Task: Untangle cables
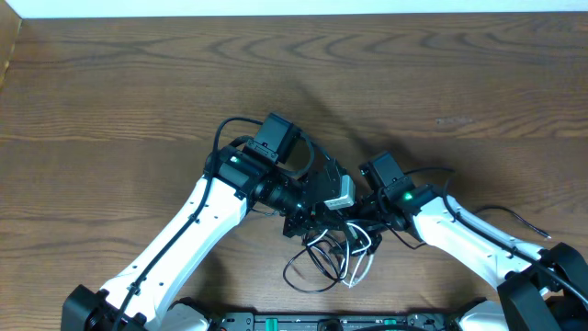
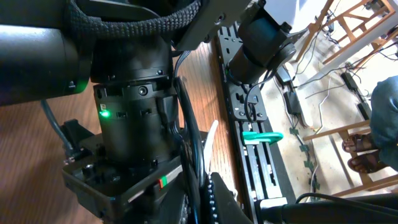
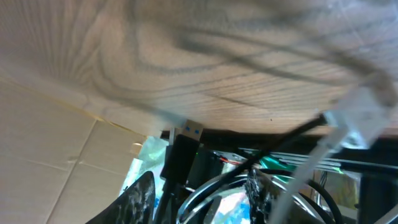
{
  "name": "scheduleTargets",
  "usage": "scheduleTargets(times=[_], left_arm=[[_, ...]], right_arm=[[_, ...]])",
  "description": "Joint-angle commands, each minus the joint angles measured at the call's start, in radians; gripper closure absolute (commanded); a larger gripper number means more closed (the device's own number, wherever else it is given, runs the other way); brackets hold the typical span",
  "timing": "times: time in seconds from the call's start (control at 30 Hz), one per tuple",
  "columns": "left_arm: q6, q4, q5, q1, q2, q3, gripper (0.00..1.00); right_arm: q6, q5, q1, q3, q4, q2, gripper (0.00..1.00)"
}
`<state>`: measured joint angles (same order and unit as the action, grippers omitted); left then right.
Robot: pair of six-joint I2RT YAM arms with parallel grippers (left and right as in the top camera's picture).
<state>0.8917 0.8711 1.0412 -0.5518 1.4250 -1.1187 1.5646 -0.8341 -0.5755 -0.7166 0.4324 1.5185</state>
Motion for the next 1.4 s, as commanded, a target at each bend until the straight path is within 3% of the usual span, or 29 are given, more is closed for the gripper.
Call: scheduleTargets(times=[0.0, 0.13, 0.23, 0.47, 0.63, 1.07, 1.37], left_arm=[[0.016, 0.002, 0.013, -0.002, 0.006, 0.002, 0.93], [0.016, 0.002, 0.012, -0.002, 0.006, 0.002, 0.93], [0.016, 0.002, 0.012, -0.002, 0.006, 0.002, 0.92], [0.008, 0.017, -0.041, -0.002, 0.006, 0.002, 0.93], [0.009, 0.038, -0.048, -0.002, 0.006, 0.002, 0.93], [0.009, 0.059, -0.067, -0.002, 0.006, 0.002, 0.93], [0.009, 0.064, -0.067, -0.002, 0.006, 0.002, 0.93]], right_arm=[[0.036, 0.013, -0.009, 0.007, 0.002, -0.006, 0.60], [0.055, 0.084, -0.019, 0.007, 0.002, -0.006, 0.75], [0.078, 0.159, -0.032, 0.007, 0.002, -0.006, 0.98], [0.077, 0.454, -0.015, 0.007, 0.082, -0.006, 0.99], [0.043, 0.483, 0.079, 0.007, 0.197, -0.006, 0.99], [-0.296, 0.485, 0.544, 0.007, 0.335, -0.006, 0.99], [-0.362, 0.579, 0.858, 0.007, 0.346, -0.006, 0.99]])
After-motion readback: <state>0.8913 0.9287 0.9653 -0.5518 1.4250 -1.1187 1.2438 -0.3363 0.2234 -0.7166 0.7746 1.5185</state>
